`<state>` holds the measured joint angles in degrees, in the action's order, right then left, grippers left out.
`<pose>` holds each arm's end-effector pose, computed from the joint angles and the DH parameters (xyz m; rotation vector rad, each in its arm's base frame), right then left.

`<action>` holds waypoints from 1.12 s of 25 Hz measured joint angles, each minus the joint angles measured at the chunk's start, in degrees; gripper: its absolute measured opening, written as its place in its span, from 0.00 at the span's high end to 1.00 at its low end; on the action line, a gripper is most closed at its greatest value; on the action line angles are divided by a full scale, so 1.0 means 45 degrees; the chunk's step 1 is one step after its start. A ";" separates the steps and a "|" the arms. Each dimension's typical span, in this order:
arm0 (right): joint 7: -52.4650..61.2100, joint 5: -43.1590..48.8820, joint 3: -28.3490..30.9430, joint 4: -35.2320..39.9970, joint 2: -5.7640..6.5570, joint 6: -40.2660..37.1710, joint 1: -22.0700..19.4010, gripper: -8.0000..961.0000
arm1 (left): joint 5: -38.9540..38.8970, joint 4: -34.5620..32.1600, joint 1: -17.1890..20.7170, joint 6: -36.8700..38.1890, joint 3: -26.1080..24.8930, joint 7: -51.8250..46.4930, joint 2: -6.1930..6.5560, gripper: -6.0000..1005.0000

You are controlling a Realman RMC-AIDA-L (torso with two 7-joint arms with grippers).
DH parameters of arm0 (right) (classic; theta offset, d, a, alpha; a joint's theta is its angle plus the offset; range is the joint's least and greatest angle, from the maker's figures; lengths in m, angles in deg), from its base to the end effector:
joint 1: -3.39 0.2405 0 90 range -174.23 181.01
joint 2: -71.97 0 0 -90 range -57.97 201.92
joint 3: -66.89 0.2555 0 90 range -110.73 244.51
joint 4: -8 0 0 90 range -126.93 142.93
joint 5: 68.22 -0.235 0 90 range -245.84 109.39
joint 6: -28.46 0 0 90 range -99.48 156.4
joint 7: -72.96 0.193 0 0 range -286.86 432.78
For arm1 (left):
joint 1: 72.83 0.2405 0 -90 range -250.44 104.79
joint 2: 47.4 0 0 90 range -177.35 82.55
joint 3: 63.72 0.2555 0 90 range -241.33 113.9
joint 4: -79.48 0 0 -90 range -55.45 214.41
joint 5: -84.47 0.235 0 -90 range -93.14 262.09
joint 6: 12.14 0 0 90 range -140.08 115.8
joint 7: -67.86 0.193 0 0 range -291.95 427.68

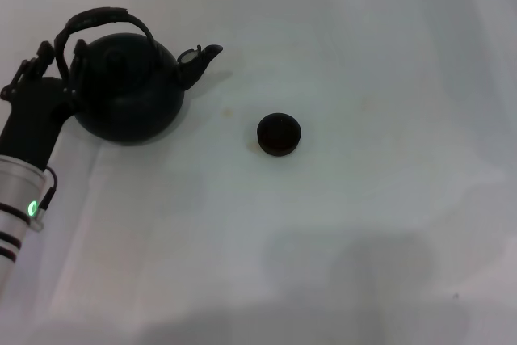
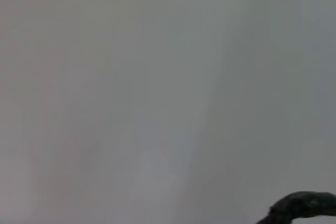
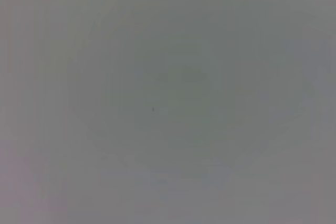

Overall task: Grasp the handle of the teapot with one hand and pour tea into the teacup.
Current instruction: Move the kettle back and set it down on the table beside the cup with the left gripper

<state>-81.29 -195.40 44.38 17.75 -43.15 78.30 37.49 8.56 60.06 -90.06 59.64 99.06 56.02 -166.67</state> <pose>0.3856 0.4609 0.0717 -1.4117 0.7039 0.5991 -0.3320 0.3243 -0.0843 -1.6027 -0.7872 -0.8546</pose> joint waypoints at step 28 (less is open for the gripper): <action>-0.0054 -0.0001 0.0052 0.0001 0.0011 0.0019 -0.0096 0.12 | 0.1854 0.0392 0.0714 0.1135 -0.0067 -0.0746 0.0020 0.48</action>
<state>-81.53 -195.40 44.61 17.76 -43.10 78.39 37.06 16.90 61.82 -86.85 64.75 98.75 52.66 -166.58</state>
